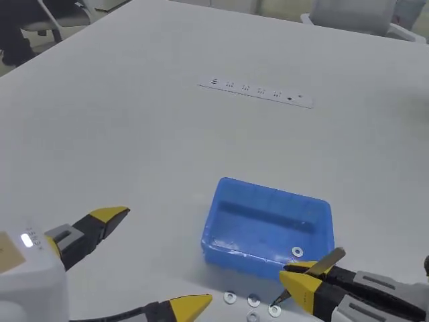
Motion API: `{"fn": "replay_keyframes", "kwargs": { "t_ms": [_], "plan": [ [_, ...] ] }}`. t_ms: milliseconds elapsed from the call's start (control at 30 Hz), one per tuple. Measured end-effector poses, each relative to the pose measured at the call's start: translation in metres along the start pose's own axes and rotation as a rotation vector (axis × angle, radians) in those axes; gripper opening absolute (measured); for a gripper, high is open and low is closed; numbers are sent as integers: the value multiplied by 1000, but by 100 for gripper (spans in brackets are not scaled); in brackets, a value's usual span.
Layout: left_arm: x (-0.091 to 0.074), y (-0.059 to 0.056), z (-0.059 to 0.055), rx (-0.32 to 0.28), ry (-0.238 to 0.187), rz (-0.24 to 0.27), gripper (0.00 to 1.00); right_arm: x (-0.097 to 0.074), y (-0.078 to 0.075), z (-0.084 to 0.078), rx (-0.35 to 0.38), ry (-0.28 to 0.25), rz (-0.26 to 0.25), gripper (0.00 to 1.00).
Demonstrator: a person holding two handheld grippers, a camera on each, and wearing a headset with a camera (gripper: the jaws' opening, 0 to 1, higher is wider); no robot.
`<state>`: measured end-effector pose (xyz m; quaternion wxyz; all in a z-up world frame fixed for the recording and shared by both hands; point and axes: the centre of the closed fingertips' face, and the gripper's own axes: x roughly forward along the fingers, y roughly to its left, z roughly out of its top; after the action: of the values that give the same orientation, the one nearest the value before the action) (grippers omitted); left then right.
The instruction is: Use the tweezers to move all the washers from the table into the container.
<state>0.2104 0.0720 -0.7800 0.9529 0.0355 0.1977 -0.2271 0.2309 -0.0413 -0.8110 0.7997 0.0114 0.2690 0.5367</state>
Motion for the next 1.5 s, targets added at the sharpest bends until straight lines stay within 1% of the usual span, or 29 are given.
{"fn": "replay_keyframes", "kwargs": {
  "t_ms": [67,100,233,400,500,633,733,833,900,967,1033,1067,1100,1133,1167,1200,1233,1300,1367,1500],
  "plan": [
    [0,-1,-1,-2,3,-4,83,1,-3,-6,-14,22,-15,4],
    [0,0,-2,-1,6,-3,83,2,-4,-7,-20,24,-22,4],
    [0,2,-3,0,6,-2,83,3,-4,-10,-22,34,-21,4],
    [0,2,-4,3,10,-4,82,4,-6,-12,-43,45,-36,4],
    [0,2,-4,5,11,-2,82,6,-6,-14,-44,49,-33,4],
    [0,3,-5,6,13,-2,82,8,-6,-17,-72,71,-38,4],
    [0,2,-5,6,15,-2,82,9,-4,-17,-73,72,-29,4],
    [0,2,-5,10,15,-4,81,10,-2,-17,-94,75,-27,4],
    [-1,1,-3,8,7,-9,82,10,-1,-18,-121,83,-28,4],
    [-1,1,-3,9,5,-5,81,10,3,-19,-199,99,-26,4],
    [-1,1,-3,10,7,-5,81,10,8,-22,-239,115,-14,4],
    [-1,1,-3,11,6,-6,81,11,11,-25,-275,122,1,4],
    [-1,1,-2,14,5,-5,81,11,11,-27,-292,130,-4,4],
    [-1,0,-2,14,4,-5,82,12,8,-28,-309,139,-24,4],
    [-1,0,-1,11,0,-7,82,12,7,-29,-303,141,-28,3],
    [-1,-2,2,2,-15,-15,83,12,5,-27,-297,137,-25,3],
    [-1,-2,3,1,-20,-16,83,11,3,-27,-274,135,-24,3],
    [-1,-2,2,2,-14,-12,83,10,0,-26,-251,125,-28,3],
    [-1,-2,1,4,-11,-14,83,9,-1,-26,-230,126,-31,3],
    [0,-3,2,4,-11,-15,82,7,-1,-23,-188,119,-31,3]
  ]
}}
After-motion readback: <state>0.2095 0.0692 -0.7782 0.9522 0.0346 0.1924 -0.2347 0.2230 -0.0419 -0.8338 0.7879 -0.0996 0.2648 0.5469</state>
